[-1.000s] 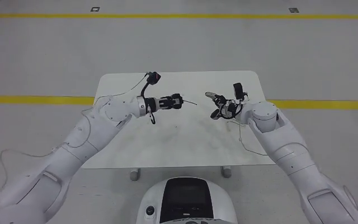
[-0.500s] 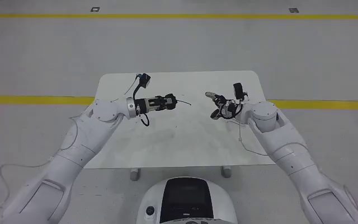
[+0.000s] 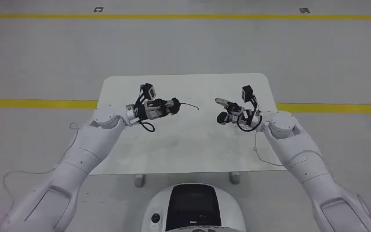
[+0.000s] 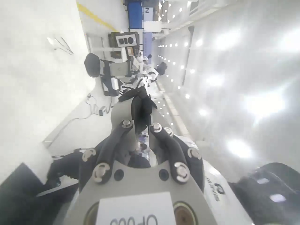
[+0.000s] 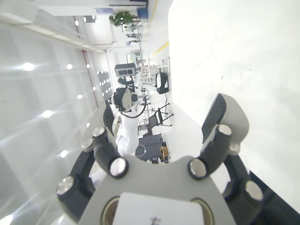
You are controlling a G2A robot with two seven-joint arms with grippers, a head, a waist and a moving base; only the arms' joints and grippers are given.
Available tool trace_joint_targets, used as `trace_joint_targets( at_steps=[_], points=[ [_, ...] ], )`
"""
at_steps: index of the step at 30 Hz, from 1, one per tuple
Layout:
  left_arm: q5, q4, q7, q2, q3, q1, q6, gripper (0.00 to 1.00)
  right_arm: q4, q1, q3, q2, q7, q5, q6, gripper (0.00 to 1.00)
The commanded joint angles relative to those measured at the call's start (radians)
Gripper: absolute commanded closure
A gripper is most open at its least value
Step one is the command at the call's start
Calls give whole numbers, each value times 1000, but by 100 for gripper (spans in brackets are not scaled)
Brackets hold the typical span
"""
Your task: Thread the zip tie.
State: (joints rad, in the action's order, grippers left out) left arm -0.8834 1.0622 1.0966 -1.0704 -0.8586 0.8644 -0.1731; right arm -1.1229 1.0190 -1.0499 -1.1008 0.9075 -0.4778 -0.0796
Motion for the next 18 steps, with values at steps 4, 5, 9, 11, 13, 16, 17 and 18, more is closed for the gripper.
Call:
trace_joint_targets(
  at_steps=[4, 5, 9, 11, 13, 16, 17, 18],
  points=[
    [-83, -49, 54, -17, 7, -15, 20, 100, 85, -36, 11, -13, 116, -58, -99, 0],
    [-86, -56, 60, -19, 10, -18, 20, 100, 95, -42, 15, -16, 133, -69, -114, 0],
    [-102, -80, 71, -31, 20, -27, 24, 100, 144, -62, 27, -29, 185, -109, -168, 0],
    [-104, -89, 69, -37, 26, -32, 24, 100, 162, -71, 33, -35, 205, -125, -195, 0],
    [-68, -87, 62, -40, 31, -44, -10, 100, 167, -76, 36, -37, 205, -115, -213, 0],
    [-68, -87, 62, -40, 31, -44, -10, 100, 167, -76, 36, -37, 205, -115, -213, 0],
    [-68, -87, 62, -40, 31, -44, -10, 100, 167, -76, 36, -37, 205, -115, -213, 0],
    [-68, -87, 62, -40, 31, -44, -10, 100, 167, -76, 36, -37, 205, -115, -213, 0]
  ],
)
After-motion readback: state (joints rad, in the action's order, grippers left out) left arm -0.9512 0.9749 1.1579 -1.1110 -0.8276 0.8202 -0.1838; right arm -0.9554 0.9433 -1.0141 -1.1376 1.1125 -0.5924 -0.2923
